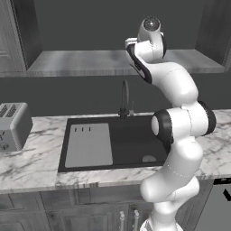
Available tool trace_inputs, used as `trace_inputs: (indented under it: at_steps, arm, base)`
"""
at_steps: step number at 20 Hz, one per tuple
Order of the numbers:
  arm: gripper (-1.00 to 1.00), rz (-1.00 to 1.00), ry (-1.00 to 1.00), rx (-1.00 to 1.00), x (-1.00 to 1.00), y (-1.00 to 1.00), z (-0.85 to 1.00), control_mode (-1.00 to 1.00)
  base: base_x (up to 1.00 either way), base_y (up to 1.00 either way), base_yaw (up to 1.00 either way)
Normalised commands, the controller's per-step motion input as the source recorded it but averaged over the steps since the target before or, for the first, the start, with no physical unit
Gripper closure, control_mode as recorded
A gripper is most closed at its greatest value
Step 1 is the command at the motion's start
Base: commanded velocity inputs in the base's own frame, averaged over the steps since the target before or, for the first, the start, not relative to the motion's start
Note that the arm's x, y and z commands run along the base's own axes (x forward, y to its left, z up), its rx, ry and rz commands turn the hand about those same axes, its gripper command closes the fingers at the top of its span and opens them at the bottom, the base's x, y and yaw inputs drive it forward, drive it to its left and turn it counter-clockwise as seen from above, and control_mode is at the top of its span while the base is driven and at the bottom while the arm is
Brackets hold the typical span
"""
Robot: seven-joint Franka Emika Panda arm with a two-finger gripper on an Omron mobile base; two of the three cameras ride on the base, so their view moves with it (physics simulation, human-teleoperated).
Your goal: Get the candle and the beer from the cabinet and move them to the dining counter.
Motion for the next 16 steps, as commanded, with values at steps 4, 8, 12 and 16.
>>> trace_inputs:
  at_steps: [4, 8, 12, 16]
  arm:
    - [1.0, 0.0, 0.0, 0.04, 0.0, 0.0, -0.02, -1.0]
    - [1.0, 0.0, 0.0, 0.04, 0.0, 0.03, 0.0, -1.0]
    - [1.0, 0.0, -0.15, 0.01, -0.23, 0.12, 0.06, -1.0]
    - [1.0, 0.0, -0.36, 0.0, -0.43, 0.28, 0.0, -1.0]
  base:
    - [0.0, 0.0, 0.0]
    - [0.0, 0.0, 0.0]
    - [0.0, 0.0, 0.0]
    - [0.0, 0.0, 0.0]
